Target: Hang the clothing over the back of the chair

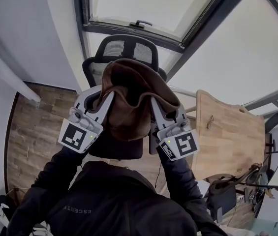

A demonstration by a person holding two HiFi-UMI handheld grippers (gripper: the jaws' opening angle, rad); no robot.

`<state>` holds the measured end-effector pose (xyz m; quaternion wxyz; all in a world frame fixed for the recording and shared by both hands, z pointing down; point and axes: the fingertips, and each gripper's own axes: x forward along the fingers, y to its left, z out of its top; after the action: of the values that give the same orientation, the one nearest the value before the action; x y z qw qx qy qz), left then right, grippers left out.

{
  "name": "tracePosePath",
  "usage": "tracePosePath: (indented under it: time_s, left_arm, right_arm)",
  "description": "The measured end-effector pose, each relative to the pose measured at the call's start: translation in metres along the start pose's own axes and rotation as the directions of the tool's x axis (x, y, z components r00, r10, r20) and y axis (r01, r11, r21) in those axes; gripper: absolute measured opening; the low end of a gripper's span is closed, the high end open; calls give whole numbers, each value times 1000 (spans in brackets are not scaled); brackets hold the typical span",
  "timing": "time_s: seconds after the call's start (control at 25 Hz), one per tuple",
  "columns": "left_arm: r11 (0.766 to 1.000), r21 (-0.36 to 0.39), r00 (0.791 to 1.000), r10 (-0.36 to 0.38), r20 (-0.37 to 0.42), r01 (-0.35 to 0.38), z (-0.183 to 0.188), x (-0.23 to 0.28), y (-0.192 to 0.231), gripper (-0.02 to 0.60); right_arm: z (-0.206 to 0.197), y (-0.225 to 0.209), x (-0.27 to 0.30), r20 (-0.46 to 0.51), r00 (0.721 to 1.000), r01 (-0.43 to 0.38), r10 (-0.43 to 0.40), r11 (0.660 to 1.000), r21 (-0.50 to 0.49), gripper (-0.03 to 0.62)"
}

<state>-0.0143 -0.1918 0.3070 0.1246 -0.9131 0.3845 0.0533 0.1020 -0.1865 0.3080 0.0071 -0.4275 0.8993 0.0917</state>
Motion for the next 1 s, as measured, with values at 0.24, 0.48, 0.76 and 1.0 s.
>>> tracePosePath:
  time_s: [0.24, 0.48, 0.76, 1.0]
  left_arm:
    - [999, 45, 999, -13, 32, 11, 13, 56, 42, 29]
    - [996, 82, 996, -38, 79, 32, 31, 111, 69, 29]
    - [994, 101, 990, -44, 136, 31, 61, 155, 100, 29]
    - [989, 150, 984, -44, 174, 17, 75, 200, 138, 29]
  right_arm:
    - [21, -45, 57, 16, 999, 49, -48, 997, -67, 52]
    - [43, -81, 106, 47, 996, 83, -79, 991, -105, 52]
    - [75, -117, 146, 82, 990, 125, -116, 986, -114, 52]
    - [92, -156, 190, 105, 983, 161, -147, 976, -143, 52]
